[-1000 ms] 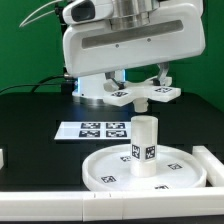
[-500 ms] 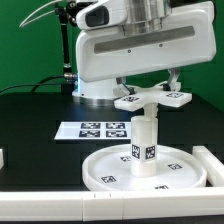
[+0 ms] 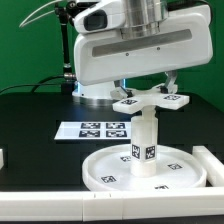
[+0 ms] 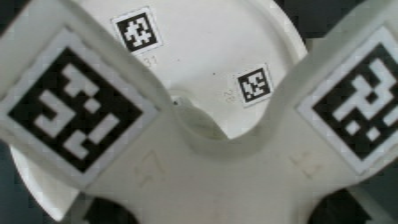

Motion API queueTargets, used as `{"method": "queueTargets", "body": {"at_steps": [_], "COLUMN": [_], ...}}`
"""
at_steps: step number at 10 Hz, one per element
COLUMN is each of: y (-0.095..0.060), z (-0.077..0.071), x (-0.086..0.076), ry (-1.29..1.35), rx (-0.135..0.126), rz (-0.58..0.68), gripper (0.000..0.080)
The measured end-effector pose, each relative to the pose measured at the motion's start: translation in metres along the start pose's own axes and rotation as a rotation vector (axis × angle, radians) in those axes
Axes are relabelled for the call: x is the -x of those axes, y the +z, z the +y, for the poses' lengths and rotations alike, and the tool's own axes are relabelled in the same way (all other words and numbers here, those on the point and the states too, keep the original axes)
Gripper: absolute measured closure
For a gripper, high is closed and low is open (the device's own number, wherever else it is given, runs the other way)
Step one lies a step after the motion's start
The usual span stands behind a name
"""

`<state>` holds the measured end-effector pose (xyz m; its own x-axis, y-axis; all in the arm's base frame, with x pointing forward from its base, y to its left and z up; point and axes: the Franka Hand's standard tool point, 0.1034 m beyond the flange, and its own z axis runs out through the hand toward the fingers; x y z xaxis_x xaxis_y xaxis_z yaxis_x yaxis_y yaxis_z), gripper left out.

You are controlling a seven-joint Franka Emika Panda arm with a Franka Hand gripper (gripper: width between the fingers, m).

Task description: Assemble round table

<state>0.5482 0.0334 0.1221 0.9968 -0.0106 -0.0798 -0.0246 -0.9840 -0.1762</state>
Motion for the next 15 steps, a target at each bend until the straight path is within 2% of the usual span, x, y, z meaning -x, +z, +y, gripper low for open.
{"method": "queueTargets", "body": {"at_steps": [4,10,15], "y": [0.003,0.018,0.017], "z": [0.006,0.01,0.011], "x": [-0.007,0.004,0.001], "ry": [-0.044,-0.05,-0.128], "rx": [0.013,0.019,0.023], "rz": [0.049,0.037,0.049], "gripper": [0.0351,0.0351,0.0351]}}
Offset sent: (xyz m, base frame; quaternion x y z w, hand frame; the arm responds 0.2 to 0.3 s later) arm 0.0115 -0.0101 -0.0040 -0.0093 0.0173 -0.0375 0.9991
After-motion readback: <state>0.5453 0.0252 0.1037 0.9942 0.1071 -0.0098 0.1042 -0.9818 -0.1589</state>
